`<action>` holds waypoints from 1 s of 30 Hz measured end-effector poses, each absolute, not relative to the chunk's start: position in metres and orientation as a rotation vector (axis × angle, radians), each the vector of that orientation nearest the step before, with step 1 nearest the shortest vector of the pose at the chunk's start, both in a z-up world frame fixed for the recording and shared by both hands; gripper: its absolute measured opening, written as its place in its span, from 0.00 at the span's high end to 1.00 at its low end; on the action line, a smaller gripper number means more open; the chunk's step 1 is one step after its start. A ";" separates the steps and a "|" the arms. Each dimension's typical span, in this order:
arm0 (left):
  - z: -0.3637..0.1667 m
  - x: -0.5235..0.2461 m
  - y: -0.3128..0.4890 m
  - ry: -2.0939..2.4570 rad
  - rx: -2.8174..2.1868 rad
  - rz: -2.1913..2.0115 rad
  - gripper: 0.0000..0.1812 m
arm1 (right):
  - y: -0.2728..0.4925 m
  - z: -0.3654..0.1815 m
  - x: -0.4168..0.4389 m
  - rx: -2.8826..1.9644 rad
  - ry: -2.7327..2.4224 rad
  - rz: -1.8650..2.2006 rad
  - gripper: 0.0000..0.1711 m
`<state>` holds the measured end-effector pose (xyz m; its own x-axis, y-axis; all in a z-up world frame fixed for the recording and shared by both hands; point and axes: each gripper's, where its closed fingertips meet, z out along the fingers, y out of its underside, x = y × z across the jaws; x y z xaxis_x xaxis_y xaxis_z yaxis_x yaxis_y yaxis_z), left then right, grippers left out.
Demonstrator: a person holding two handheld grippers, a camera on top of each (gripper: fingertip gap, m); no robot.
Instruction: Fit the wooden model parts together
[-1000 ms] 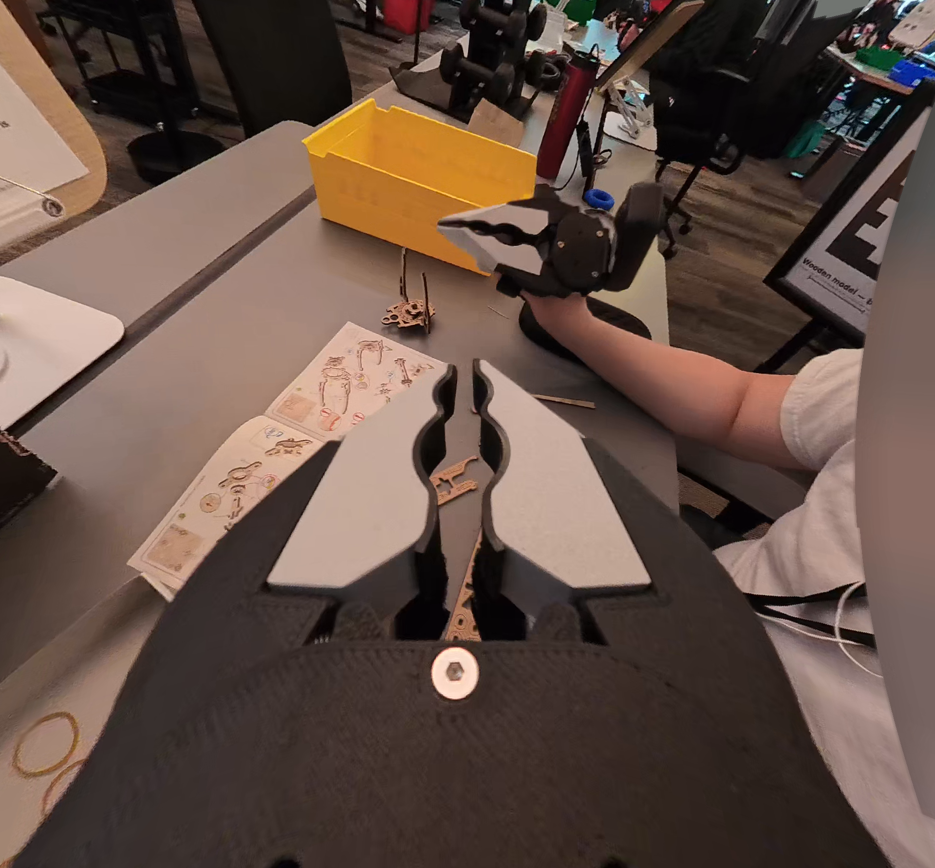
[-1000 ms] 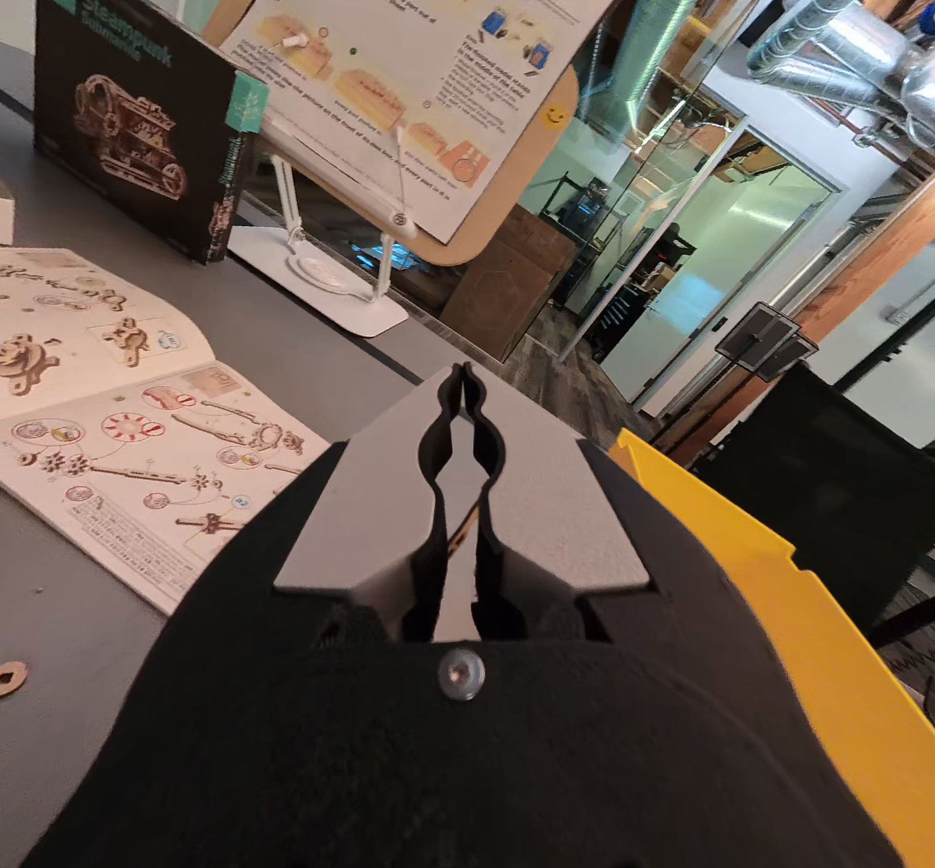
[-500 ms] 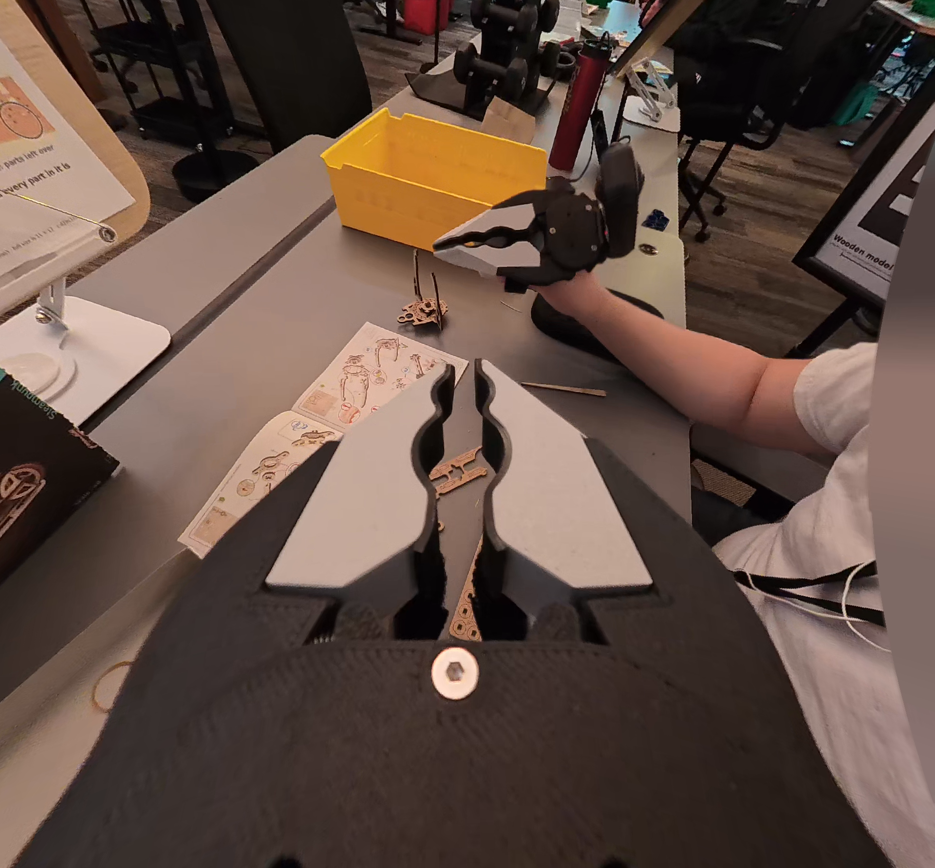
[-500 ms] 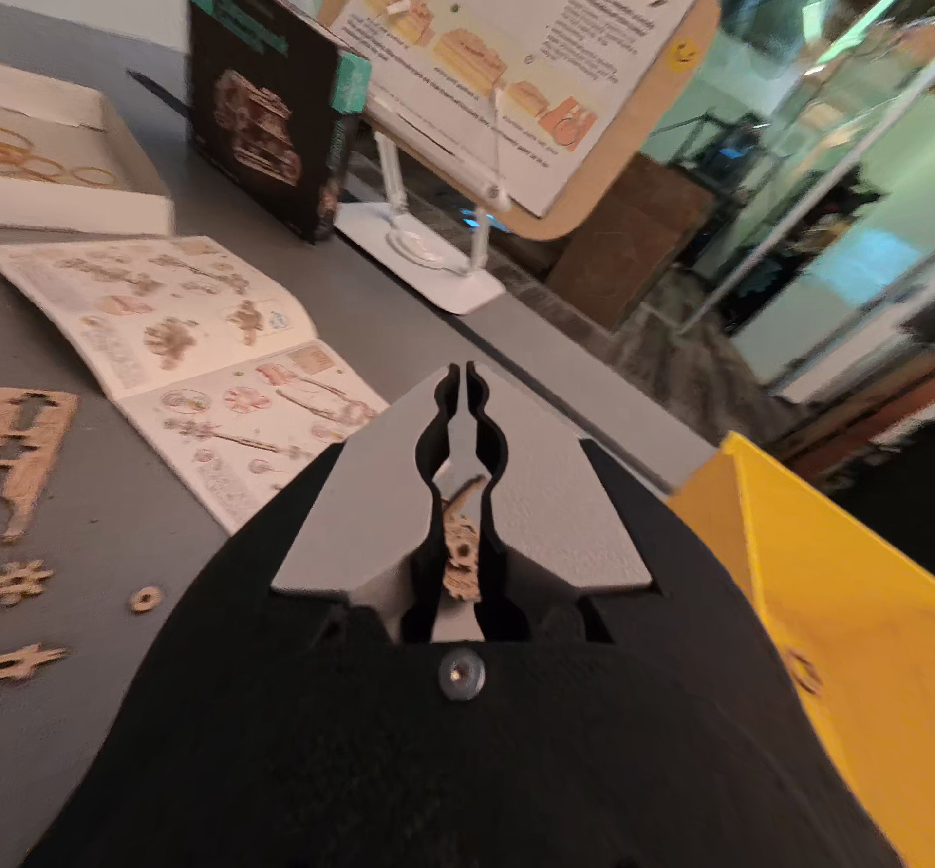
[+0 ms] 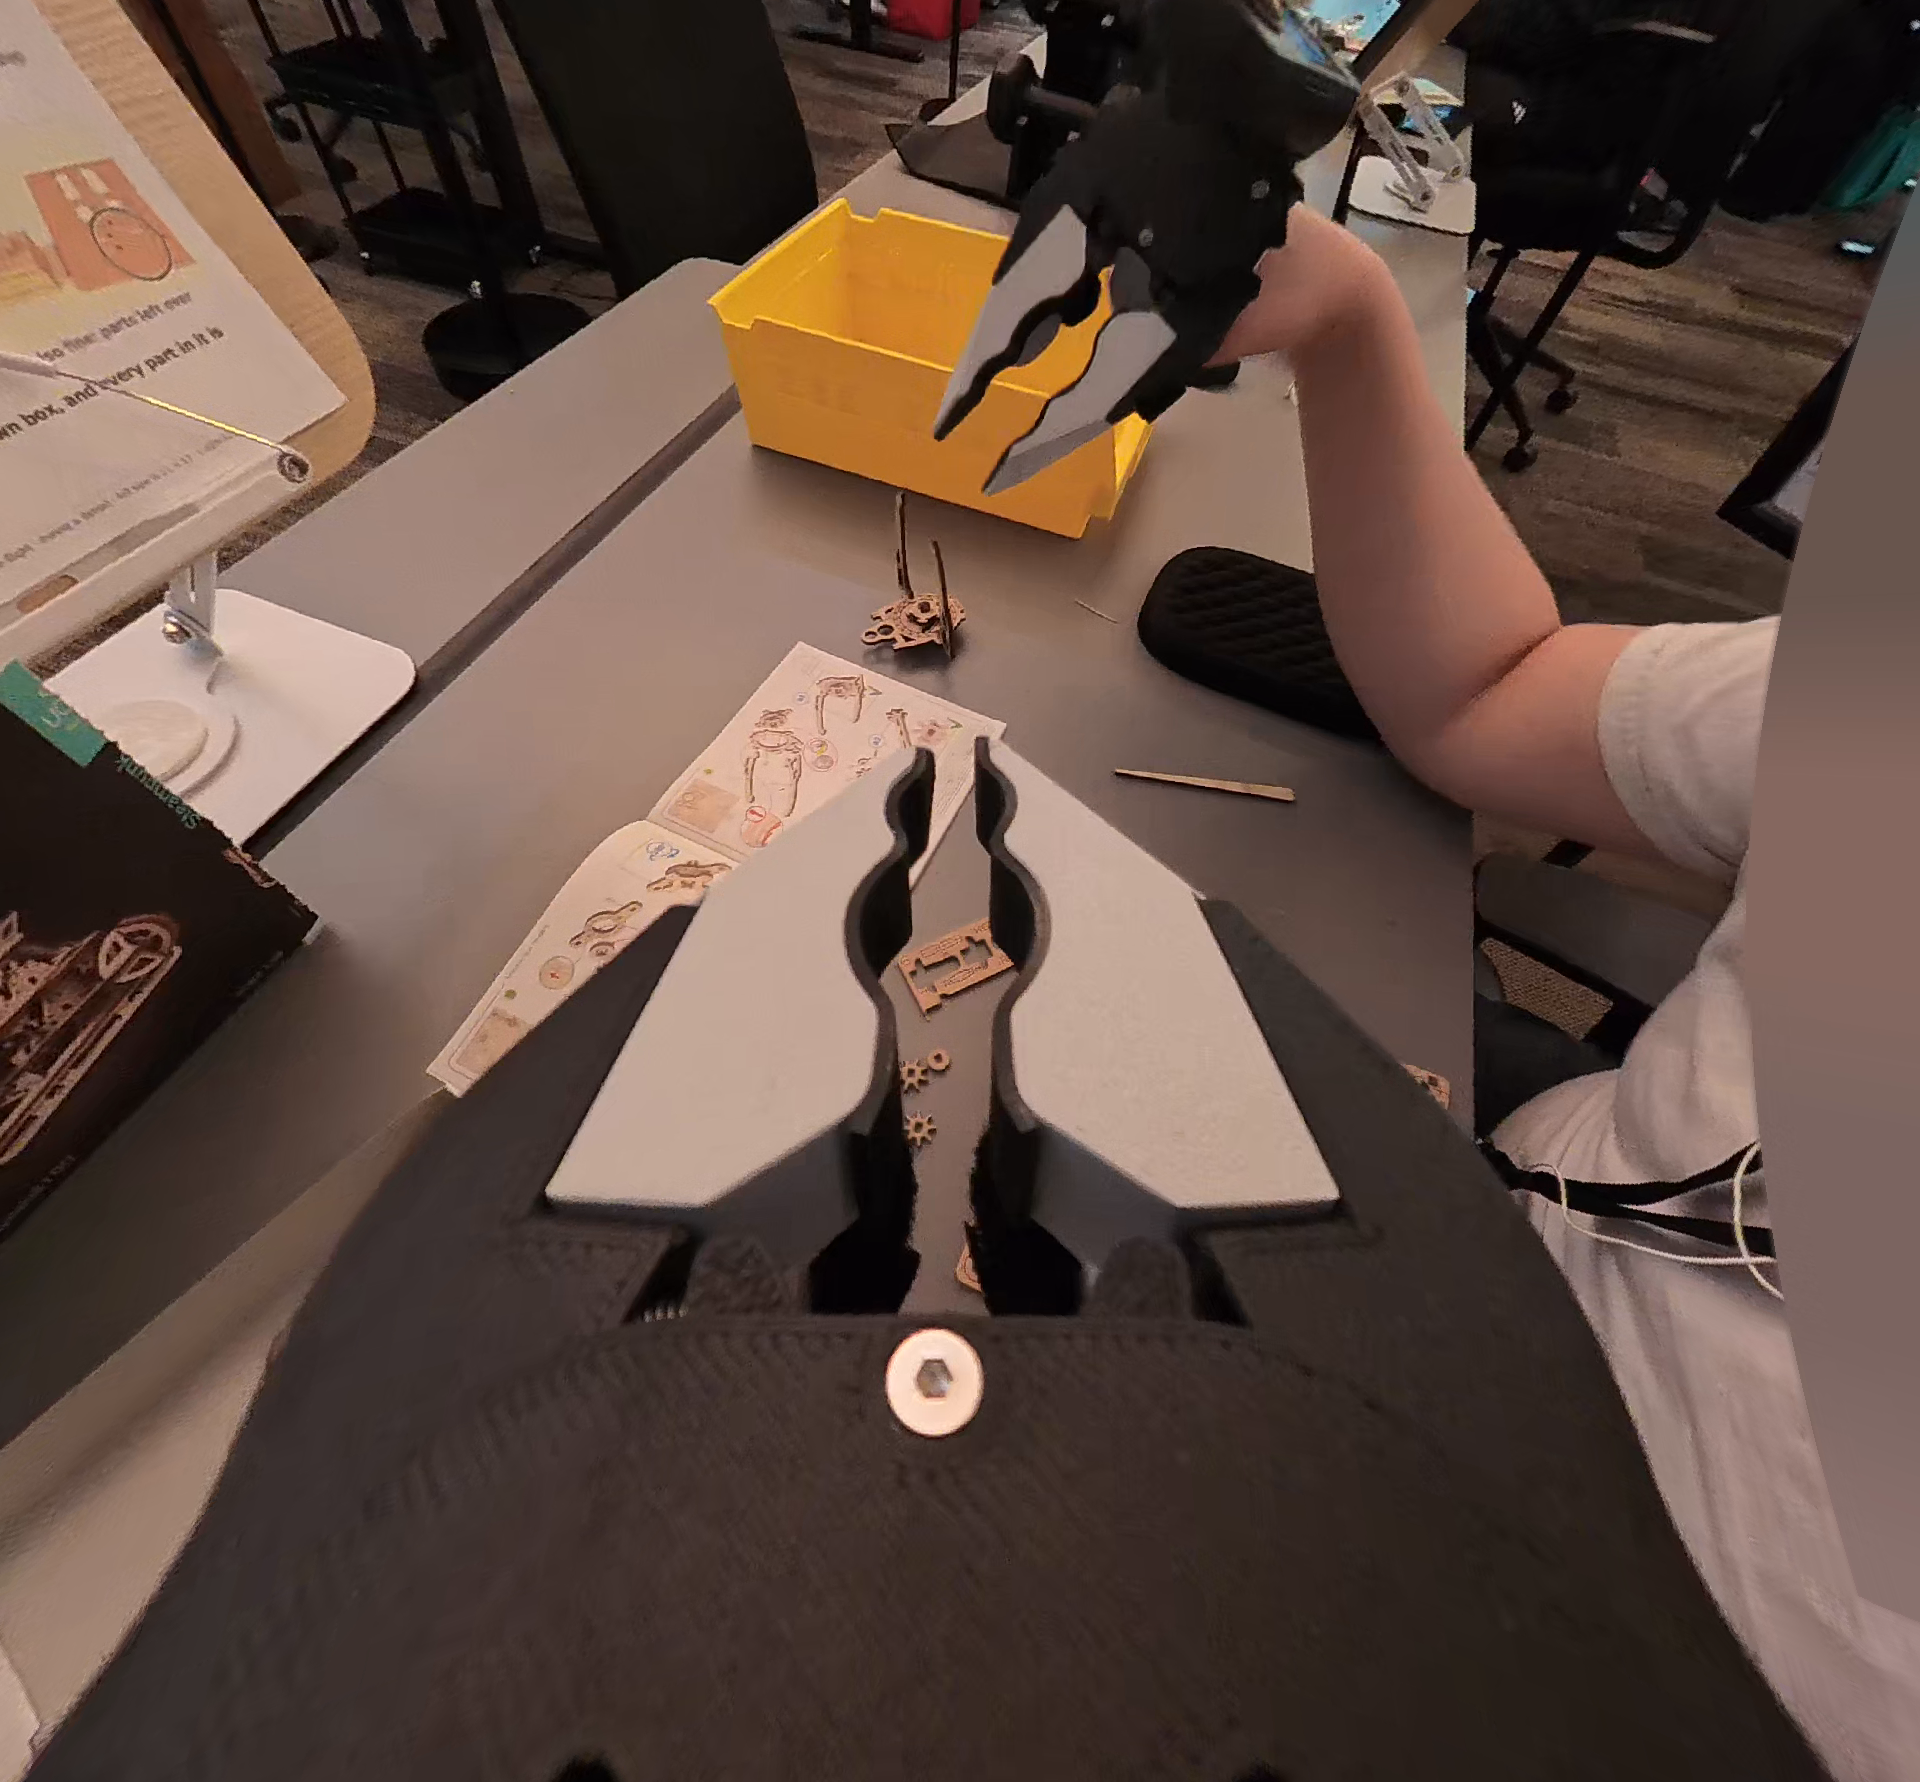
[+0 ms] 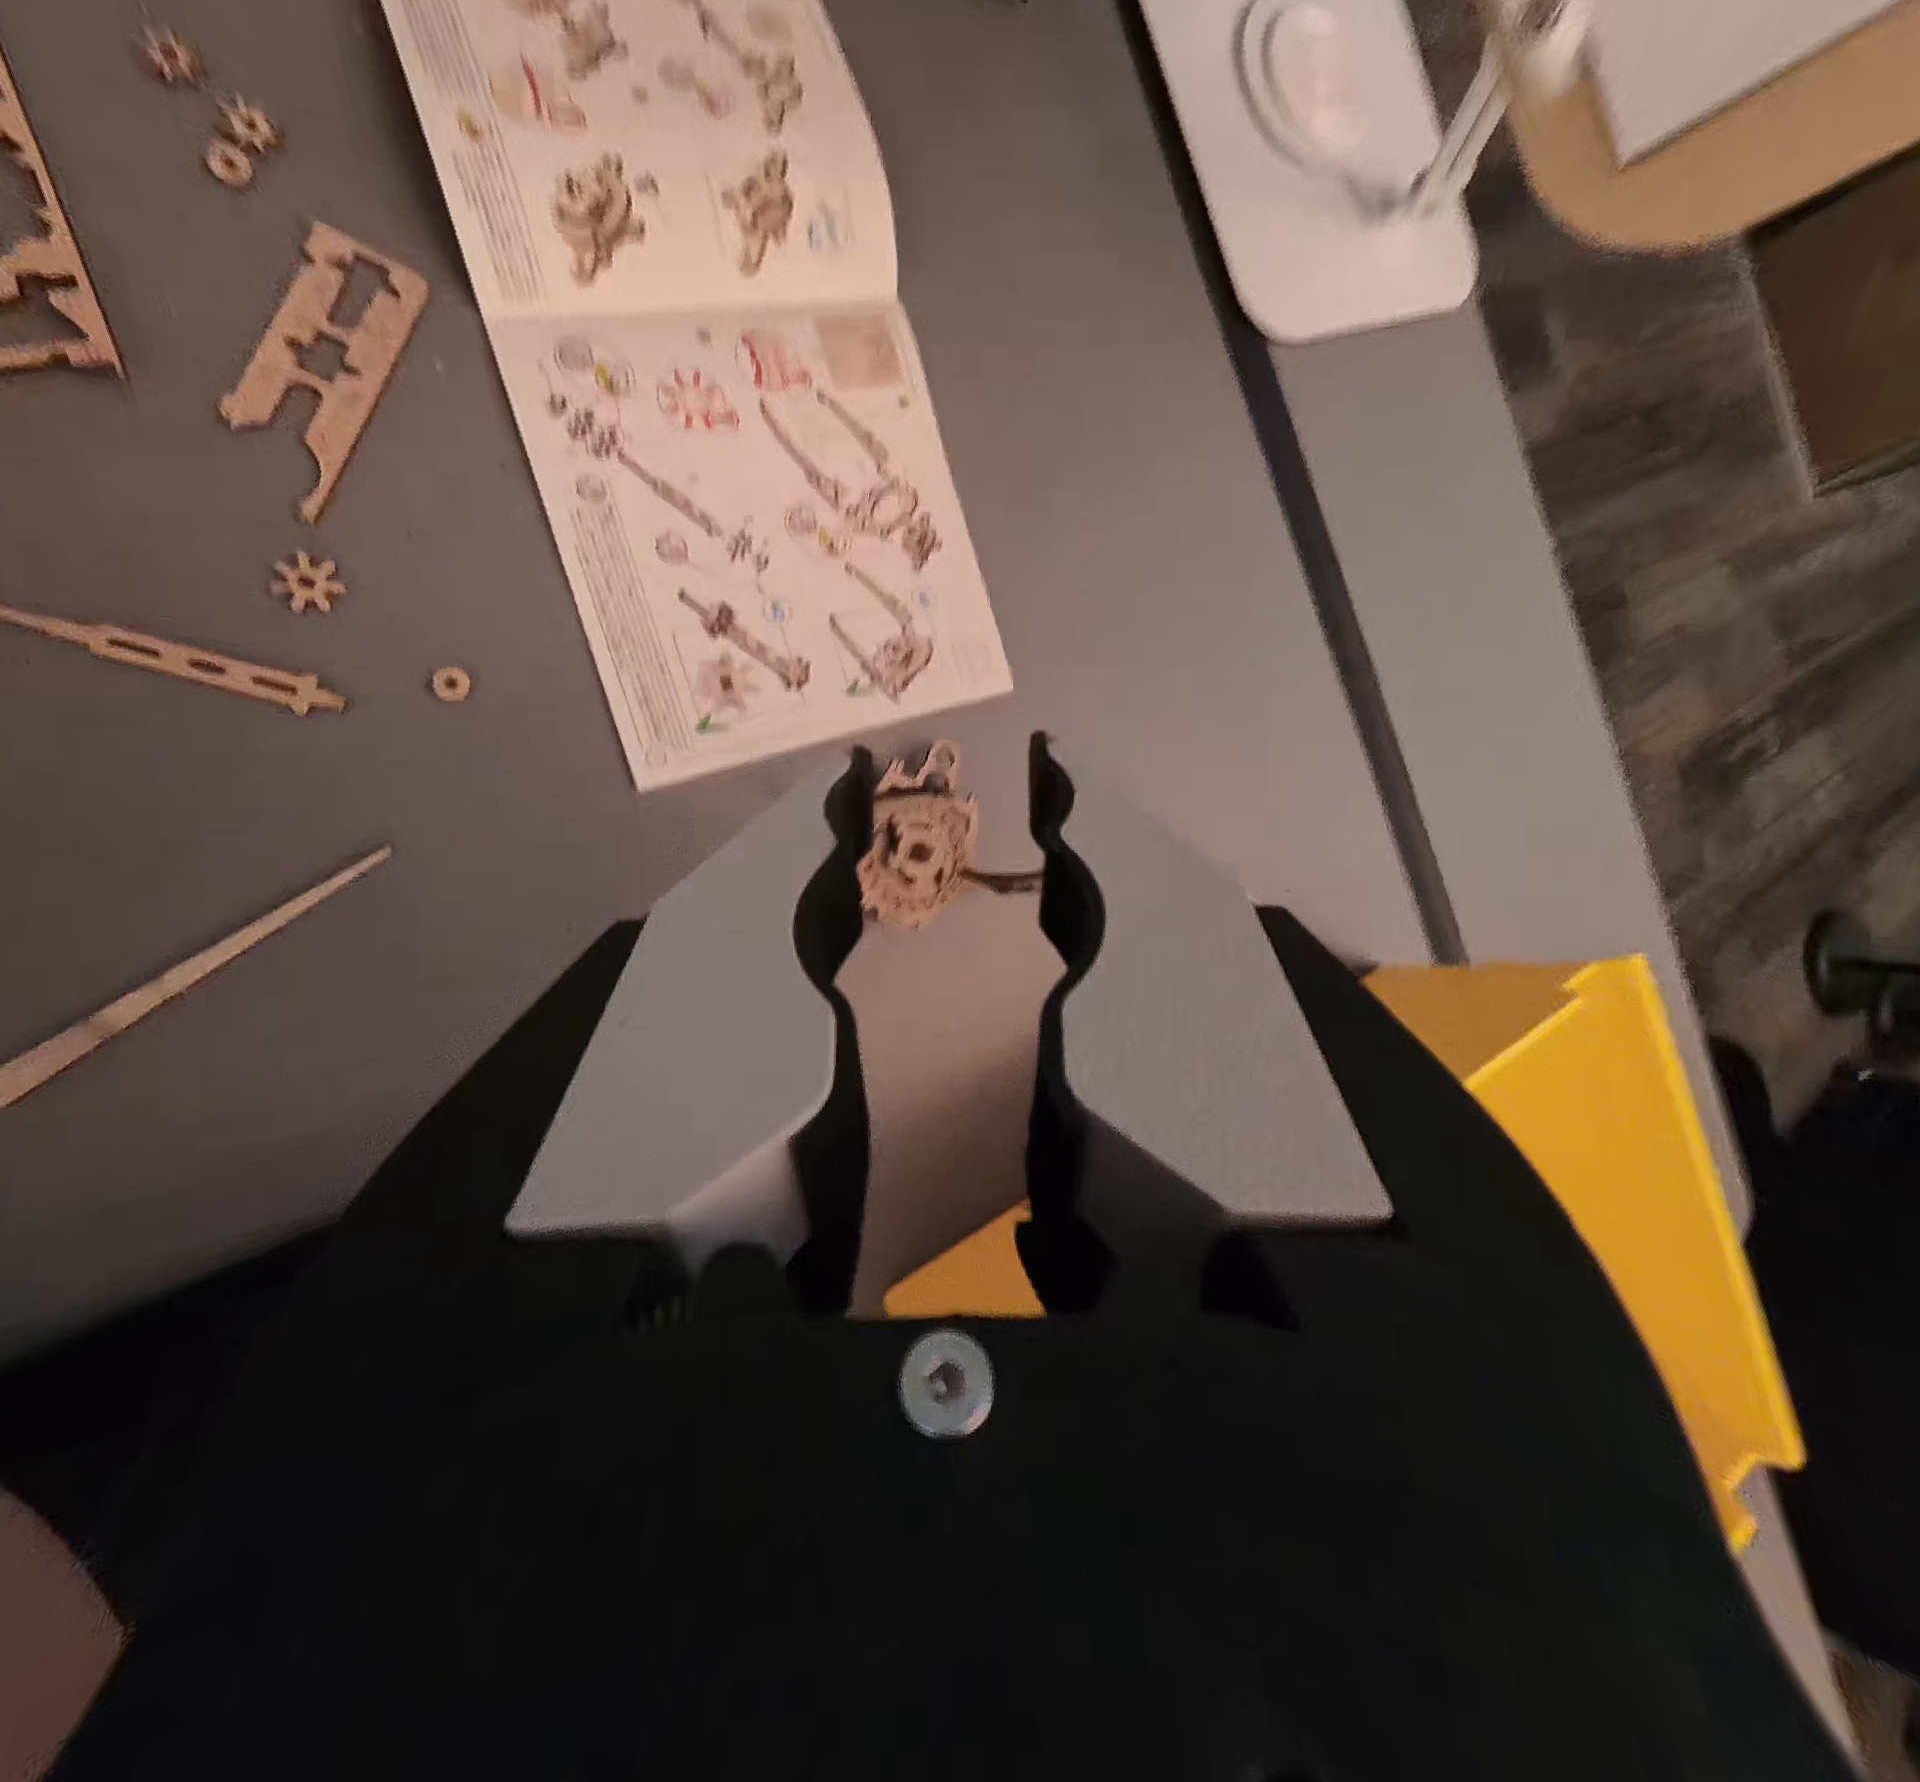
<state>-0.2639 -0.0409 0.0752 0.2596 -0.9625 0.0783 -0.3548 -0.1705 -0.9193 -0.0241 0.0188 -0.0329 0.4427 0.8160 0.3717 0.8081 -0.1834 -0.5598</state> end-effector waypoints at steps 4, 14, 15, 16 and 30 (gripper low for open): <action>0.058 -0.257 -0.036 1.261 -1.740 -0.899 0.97 | 0.017 -0.065 -0.006 -2.111 -1.420 -0.069 0.81; 0.043 -0.251 -0.027 1.274 -1.787 -0.875 0.97 | 0.032 -0.078 -0.007 -2.037 -1.357 0.132 0.74; 0.042 -0.251 -0.026 1.269 -1.788 -0.882 0.97 | 0.034 -0.079 -0.007 -2.035 -1.339 0.159 0.73; 0.042 -0.250 -0.025 1.268 -1.792 -0.889 0.97 | 0.036 -0.080 -0.008 -2.032 -1.331 0.176 0.73; 0.028 -0.248 -0.016 1.264 -1.845 -0.879 0.97 | 0.042 -0.105 -0.025 -2.044 -1.425 0.173 0.81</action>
<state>-0.2485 -0.0155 0.0281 0.2856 -0.9489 0.1341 -0.4563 -0.2577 -0.8517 -0.0250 0.0420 -0.1049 0.4055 0.8820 0.2402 0.7987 -0.2140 -0.5624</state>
